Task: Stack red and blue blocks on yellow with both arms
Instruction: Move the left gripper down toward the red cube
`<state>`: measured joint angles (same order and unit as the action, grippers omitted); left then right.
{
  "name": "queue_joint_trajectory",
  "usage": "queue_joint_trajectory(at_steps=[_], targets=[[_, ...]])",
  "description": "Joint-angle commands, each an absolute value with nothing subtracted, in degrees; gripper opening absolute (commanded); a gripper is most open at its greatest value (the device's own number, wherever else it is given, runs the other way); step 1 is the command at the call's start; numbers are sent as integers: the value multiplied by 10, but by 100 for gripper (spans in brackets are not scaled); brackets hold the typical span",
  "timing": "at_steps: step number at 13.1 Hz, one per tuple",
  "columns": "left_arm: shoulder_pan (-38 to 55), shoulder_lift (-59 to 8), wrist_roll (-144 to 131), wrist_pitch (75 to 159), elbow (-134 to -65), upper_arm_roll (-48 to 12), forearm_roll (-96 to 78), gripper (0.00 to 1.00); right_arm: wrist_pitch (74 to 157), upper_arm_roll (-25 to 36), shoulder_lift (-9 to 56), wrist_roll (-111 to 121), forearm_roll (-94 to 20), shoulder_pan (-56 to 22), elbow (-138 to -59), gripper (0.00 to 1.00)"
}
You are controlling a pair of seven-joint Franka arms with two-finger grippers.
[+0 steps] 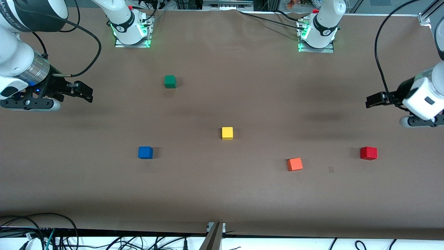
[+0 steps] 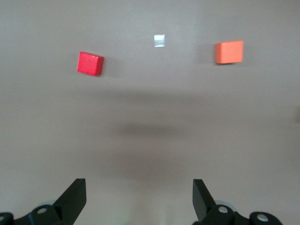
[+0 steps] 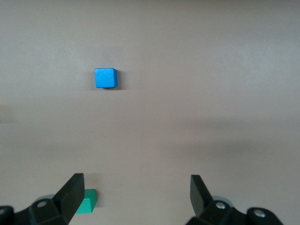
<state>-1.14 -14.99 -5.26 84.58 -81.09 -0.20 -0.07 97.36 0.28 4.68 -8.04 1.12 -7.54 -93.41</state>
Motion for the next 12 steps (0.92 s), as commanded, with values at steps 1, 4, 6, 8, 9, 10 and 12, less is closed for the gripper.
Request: queue_joint_trajectory(at_steps=[1, 4, 6, 8, 9, 10, 12], targets=[[-36, -207, -47, 883, -787, -4, 29, 100, 964, 4, 42, -74, 18, -75, -932, 100], [-61, -262, 16, 954, -788, -4, 45, 100, 964, 4, 42, -74, 17, -75, -932, 100], [-68, -293, 48, 1008, -795, -4, 45, 100, 964, 4, 42, -74, 17, -75, -932, 100], [-73, -331, 90, 1049, -795, -4, 45, 100, 964, 4, 42, -74, 16, -75, -932, 100], [-75, -347, 123, 1076, -797, -4, 46, 100, 964, 4, 42, -74, 16, -75, -932, 100], [-85, -360, 147, 1105, -801, -4, 45, 100, 964, 4, 42, -75, 16, -75, -932, 100], [-101, -387, 190, 1158, -809, -4, 42, 100, 964, 4, 42, -74, 16, -75, -931, 100]])
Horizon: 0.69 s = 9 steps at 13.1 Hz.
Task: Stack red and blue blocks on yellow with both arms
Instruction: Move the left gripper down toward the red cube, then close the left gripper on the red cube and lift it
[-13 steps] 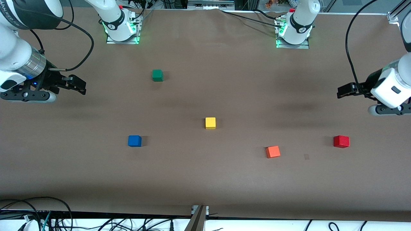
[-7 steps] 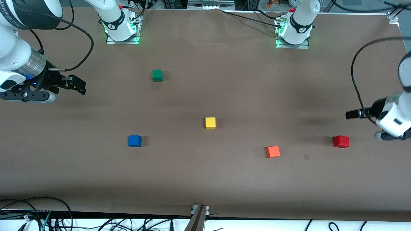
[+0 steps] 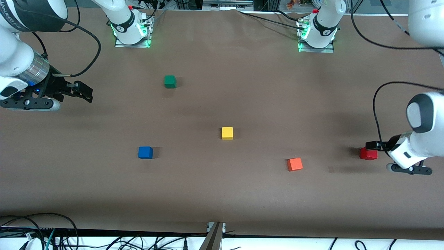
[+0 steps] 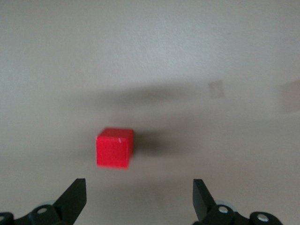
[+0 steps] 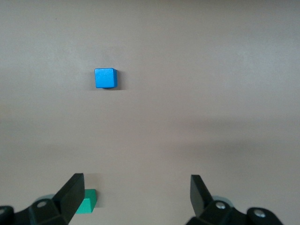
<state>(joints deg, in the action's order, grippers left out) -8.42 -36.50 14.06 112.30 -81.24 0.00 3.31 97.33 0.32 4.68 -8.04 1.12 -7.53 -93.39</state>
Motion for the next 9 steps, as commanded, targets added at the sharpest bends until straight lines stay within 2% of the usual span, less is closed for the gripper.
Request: queue_joint_trajectory(at_steps=[1, 4, 9], targets=[[-108, -402, 209, 1180, -809, -4, 42, 100, 964, 4, 42, -75, 16, -75, -931, 100], [-121, -435, 221, 1228, -813, -7, 39, 100, 965, 4, 42, -74, 16, -75, -931, 100], [-130, -437, 221, 1274, -865, -10, 38, 100, 965, 4, 42, -75, 15, -75, -930, 100]])
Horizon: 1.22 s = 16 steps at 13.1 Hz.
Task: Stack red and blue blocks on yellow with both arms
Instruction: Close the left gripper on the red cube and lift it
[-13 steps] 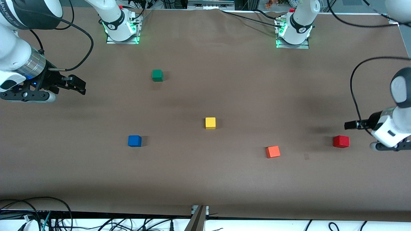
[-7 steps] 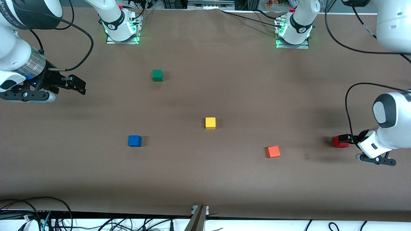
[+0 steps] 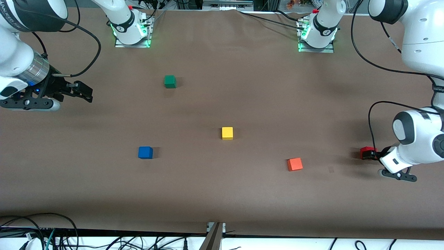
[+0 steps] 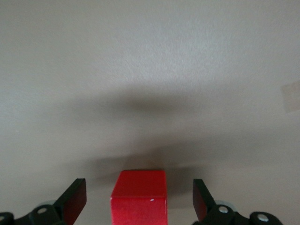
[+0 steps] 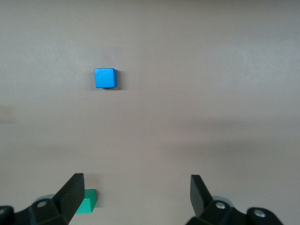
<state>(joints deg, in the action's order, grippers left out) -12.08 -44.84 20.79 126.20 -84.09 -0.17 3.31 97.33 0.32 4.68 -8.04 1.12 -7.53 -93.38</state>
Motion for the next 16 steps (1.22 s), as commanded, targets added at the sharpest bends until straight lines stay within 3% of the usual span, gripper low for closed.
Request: queue_joint_trajectory(at_steps=[1, 6, 8, 11, 12, 16], targets=[[-131, -436, 221, 1274, -873, -10, 38, 100, 965, 4, 42, -75, 15, -75, -930, 100], [-144, -420, 238, 1269, -900, -11, 38, 100, 965, 4, 42, -74, 15, -75, -929, 100], [-144, -414, 238, 1261, -899, -11, 38, 68, 965, 4, 42, -74, 15, -75, -929, 100], [-142, -410, 237, 1250, -897, -12, 38, 5, 965, 4, 42, -75, 15, -75, -929, 100], [-142, -410, 236, 1250, -894, -19, 38, 0, 965, 4, 42, -74, 15, -75, -929, 100], [-129, -378, 187, 1219, -866, -84, 38, 0, 965, 4, 42, -74, 15, -75, -929, 100]])
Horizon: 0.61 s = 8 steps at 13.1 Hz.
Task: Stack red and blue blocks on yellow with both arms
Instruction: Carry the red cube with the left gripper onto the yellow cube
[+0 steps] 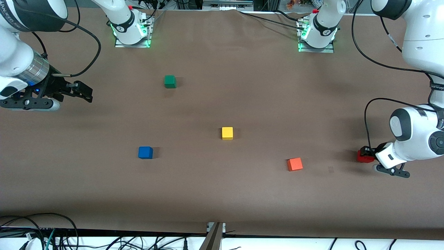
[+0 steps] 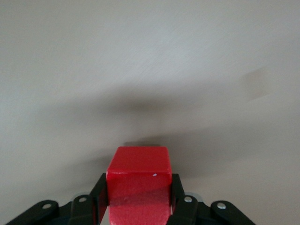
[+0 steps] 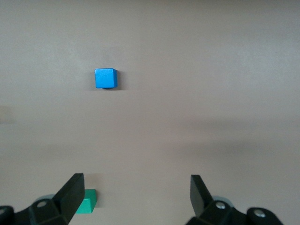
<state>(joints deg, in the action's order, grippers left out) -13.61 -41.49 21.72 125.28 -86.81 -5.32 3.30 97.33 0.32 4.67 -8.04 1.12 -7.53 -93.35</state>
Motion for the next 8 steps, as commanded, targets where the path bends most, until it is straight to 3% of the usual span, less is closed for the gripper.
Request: queue_joint_trajectory(at_steps=[1, 4, 8], targets=[[-123, -376, 165, 1195, -852, -108, 38, 0, 965, 4, 42, -75, 15, -75, -929, 100], [-75, -376, 19, 1106, -794, -171, 39, 0, 971, 4, 42, -74, 15, -75, -929, 100], [44, -378, -152, 1102, -785, -184, 40, 0, 998, 7, 44, -74, 14, -73, -928, 100]])
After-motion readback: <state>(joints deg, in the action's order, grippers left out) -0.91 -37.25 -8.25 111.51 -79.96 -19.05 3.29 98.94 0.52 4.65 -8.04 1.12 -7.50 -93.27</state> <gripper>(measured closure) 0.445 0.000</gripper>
